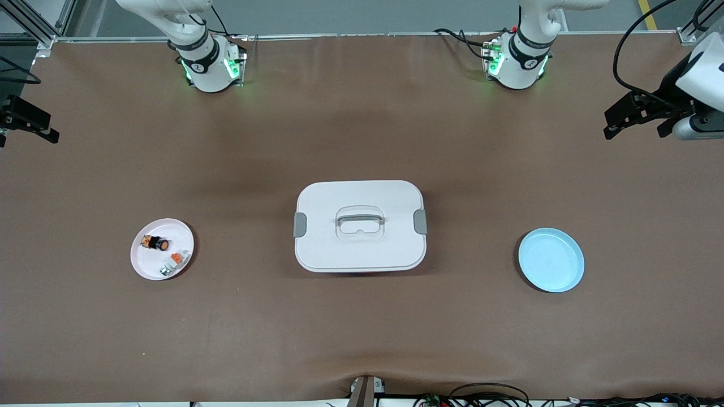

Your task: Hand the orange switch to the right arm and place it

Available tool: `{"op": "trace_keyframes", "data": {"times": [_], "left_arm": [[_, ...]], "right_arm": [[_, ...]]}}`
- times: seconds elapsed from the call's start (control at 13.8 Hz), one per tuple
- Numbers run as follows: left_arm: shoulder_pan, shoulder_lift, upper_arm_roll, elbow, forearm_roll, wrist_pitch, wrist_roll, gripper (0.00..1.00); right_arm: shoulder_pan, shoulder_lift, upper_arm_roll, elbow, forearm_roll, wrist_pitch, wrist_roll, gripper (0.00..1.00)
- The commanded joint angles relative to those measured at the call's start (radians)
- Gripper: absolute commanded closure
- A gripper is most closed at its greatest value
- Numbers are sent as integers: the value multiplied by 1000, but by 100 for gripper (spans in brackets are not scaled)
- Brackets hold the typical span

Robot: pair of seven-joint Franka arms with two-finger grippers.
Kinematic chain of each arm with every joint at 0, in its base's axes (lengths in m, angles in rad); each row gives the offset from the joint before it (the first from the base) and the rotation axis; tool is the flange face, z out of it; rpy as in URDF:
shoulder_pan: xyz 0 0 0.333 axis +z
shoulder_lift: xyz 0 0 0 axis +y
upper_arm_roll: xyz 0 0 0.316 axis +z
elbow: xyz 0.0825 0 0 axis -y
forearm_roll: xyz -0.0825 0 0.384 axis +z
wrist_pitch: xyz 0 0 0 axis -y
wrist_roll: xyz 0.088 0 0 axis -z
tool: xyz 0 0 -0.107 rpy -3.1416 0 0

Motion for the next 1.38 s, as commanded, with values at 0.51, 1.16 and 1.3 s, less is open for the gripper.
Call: {"op": "trace_keyframes", "data": {"times": [0.51, 1.16, 1.3], "left_arm": [[10, -8, 2, -4, -11, 24, -1, 0], [4, 9, 2, -8, -9, 38, -3, 0], [0, 20, -1, -10, -9, 38, -3, 0]], "right_arm": [[17, -19, -10, -13, -3, 8, 15, 0], [37, -19, -10, -13, 7, -3, 142, 0], [37, -21, -12, -13, 7, -2, 142, 0]]}}
